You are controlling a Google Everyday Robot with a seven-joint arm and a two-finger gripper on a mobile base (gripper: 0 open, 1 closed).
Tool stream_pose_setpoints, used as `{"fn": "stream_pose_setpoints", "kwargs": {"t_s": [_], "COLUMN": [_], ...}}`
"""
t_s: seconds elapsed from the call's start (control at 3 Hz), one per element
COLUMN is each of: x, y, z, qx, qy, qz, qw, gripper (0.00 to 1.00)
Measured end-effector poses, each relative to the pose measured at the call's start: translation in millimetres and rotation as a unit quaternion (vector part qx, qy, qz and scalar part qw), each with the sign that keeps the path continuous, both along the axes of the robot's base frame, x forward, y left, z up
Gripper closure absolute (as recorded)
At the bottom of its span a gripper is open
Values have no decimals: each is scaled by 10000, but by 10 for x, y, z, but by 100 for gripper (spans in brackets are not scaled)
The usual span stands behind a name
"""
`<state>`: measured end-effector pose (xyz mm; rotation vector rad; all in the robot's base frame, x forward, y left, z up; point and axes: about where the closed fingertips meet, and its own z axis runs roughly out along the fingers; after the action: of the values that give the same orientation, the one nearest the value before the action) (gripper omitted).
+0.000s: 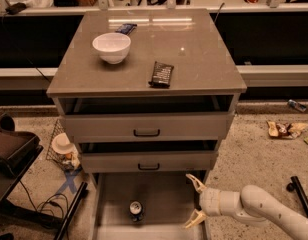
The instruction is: Pick pepsi can from bottom drawer and place on counter
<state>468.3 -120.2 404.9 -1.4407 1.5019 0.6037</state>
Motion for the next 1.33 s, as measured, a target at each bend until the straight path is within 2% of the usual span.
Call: {"fn": "stream_pose_setpoints", "kwargs": {"t_s": [0.33, 0.67, 1.0, 1.33], "x": [42, 160, 344, 474], "y": [202, 558, 1034, 1419], "z": [-225, -671, -1178, -1555], "qx": [26, 110, 455, 877], "qy": [149, 255, 231, 217], "qz": [18, 297, 707, 1004], "qw": [9999, 9992, 9962, 9908], "gripper": [0, 0, 0, 0]}}
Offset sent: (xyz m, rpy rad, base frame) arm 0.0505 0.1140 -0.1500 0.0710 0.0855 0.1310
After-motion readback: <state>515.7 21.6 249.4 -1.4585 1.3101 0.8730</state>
